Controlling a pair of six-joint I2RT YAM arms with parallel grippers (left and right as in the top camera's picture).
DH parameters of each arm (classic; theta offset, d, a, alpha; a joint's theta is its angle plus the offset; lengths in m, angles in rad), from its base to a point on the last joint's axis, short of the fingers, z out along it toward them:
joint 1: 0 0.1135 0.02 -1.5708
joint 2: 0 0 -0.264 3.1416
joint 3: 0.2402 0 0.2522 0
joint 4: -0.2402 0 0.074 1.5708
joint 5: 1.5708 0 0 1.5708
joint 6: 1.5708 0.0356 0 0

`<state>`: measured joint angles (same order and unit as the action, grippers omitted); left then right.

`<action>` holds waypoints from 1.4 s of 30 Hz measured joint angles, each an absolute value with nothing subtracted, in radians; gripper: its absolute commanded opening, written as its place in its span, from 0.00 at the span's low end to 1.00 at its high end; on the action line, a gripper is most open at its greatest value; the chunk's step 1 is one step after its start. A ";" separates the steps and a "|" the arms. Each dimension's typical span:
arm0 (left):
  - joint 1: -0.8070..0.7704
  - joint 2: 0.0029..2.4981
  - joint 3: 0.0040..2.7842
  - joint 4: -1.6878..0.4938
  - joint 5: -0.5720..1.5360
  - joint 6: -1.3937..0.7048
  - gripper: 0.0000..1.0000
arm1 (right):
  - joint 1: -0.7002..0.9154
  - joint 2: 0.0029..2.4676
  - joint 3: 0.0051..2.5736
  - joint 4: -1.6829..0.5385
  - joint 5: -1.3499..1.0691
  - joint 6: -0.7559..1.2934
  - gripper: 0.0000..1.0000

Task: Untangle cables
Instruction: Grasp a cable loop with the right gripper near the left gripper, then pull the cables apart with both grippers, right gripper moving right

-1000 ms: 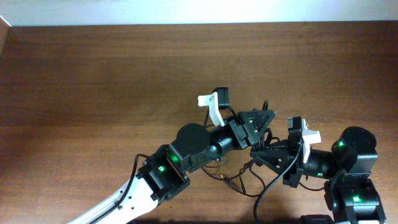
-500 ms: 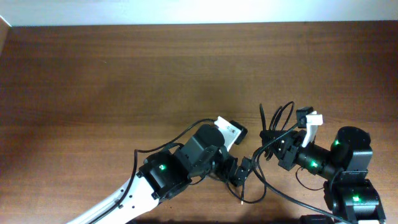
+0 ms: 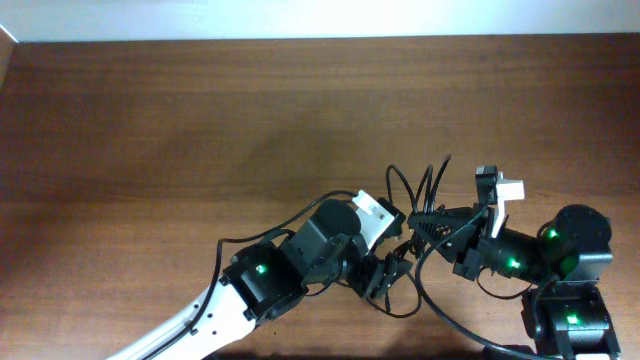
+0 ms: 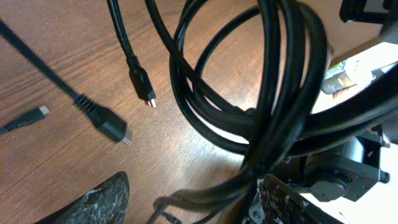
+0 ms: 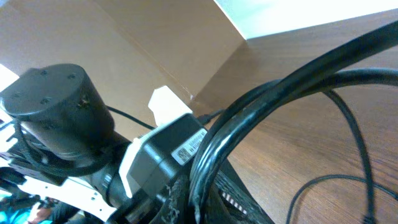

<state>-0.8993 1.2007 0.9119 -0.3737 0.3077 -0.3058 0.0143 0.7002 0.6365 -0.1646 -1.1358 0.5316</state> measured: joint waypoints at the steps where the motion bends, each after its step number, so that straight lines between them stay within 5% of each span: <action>1: -0.899 1.201 0.912 -0.366 0.308 -0.306 0.63 | 0.014 0.700 0.636 -0.135 -1.150 0.569 0.04; 4: -0.900 1.202 0.912 -0.337 0.311 -0.304 0.27 | 0.014 0.700 0.636 -0.097 -1.174 0.690 0.04; 8: -0.899 1.227 0.912 -0.333 0.315 -0.301 0.01 | 0.014 0.700 0.636 -0.073 -1.196 0.748 0.04; 16: -0.900 1.229 0.912 -0.345 0.224 -0.302 0.00 | 0.014 0.701 0.636 -0.111 -1.184 0.658 0.04; 20: -0.900 1.229 0.912 -0.454 0.058 -0.302 0.00 | 0.014 0.728 0.643 -0.413 -0.899 0.611 0.04; 26: -0.766 1.161 0.911 -0.585 -0.158 -0.418 0.00 | 0.015 0.744 0.643 -0.502 -0.665 0.545 0.04; 34: -0.632 1.021 0.909 -0.570 -0.168 -0.527 0.00 | 0.015 0.745 0.643 -0.628 -0.389 0.561 0.04; 38: -0.631 1.014 0.907 -0.479 -0.184 -0.336 0.00 | 0.015 0.745 0.643 -0.628 -0.374 0.569 0.04; 42: -0.632 1.016 0.906 -0.440 -0.397 0.088 0.00 | 0.017 0.745 0.643 -0.620 -0.380 0.573 0.04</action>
<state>-0.6315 1.0157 0.9058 -0.4397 -0.3973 0.0875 0.0166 0.7452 0.6434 -0.6197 -0.3801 0.5728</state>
